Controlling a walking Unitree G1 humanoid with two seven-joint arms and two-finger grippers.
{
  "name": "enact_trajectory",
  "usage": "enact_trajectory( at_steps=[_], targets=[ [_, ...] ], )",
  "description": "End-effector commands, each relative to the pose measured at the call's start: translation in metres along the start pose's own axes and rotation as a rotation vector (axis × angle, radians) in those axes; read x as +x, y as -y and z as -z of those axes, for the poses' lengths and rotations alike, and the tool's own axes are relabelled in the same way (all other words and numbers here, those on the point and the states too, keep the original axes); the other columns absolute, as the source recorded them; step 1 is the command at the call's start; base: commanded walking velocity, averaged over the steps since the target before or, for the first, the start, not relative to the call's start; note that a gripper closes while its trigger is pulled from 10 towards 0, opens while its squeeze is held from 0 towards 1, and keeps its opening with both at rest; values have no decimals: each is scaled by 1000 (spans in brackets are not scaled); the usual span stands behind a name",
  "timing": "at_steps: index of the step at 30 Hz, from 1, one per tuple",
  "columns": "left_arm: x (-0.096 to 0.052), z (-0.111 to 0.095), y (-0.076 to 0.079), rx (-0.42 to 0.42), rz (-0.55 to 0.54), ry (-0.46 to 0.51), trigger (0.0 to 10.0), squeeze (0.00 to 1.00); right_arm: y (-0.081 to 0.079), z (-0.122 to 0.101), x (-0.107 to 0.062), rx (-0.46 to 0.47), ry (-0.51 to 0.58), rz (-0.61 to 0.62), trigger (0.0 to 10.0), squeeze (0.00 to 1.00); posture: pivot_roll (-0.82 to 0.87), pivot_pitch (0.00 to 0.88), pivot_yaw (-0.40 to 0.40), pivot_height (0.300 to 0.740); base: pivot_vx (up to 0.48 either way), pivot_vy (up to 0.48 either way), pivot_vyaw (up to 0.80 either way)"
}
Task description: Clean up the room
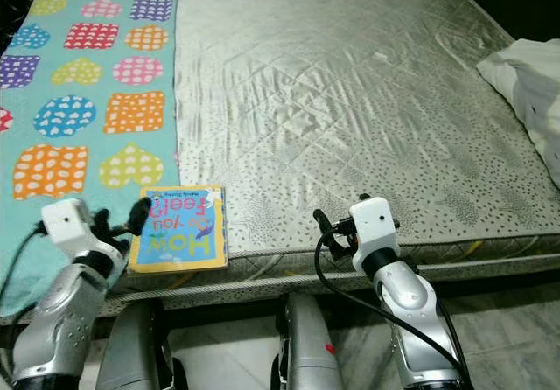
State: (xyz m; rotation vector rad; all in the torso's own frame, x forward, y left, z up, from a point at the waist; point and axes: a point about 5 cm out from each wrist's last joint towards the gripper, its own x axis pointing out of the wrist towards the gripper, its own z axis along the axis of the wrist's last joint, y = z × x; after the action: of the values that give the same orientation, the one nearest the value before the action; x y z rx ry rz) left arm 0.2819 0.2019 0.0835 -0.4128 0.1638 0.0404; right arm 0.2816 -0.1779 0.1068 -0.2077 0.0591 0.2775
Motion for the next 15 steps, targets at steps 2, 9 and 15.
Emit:
enact_trajectory(
  at_steps=[2,9,15],
  targets=[
    [4,15,-5,-37,-2,-75,10000,0,2,-1,-2,-7,4,14,10000,0,-162,143,-101,563,0,0,0],
    [25,28,-2,-97,43,-170,10000,0,3,-2,-2,-9,4,27,10000,0,-175,143,-98,563,0,0,0],
    [33,34,-8,-110,43,-228,10000,0,5,-1,-2,-10,2,36,10000,0,-179,144,-96,563,0,0,0]
  ],
)
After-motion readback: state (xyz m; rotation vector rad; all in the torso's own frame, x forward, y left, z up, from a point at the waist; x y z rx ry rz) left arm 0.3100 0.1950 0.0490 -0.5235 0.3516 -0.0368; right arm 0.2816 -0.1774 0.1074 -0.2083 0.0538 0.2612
